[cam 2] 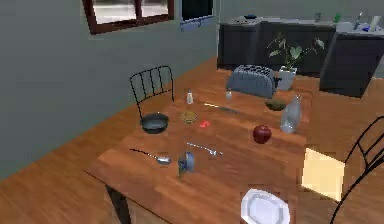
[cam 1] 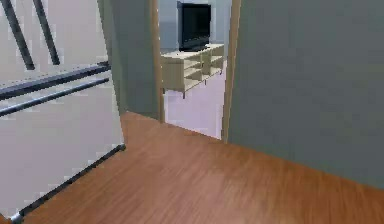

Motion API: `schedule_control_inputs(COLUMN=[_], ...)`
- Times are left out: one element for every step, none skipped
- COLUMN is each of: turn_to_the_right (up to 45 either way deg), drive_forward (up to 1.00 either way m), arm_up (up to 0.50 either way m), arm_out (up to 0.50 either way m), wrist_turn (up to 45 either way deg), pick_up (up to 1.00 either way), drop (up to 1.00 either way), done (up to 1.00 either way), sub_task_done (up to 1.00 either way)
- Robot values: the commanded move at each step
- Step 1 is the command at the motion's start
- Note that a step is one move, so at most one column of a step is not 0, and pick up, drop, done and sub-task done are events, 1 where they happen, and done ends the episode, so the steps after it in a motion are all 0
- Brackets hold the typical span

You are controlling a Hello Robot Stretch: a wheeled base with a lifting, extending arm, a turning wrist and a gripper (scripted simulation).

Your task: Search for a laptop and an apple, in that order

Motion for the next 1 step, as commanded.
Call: schedule_control_inputs(turn_to_the_right=[-45.0], drive_forward=[0.0], arm_up=[0.0], arm_out=[0.0], wrist_turn=[0.0], pick_up=[0.0], drop=[0.0], done=[0.0], sub_task_done=[0.0])
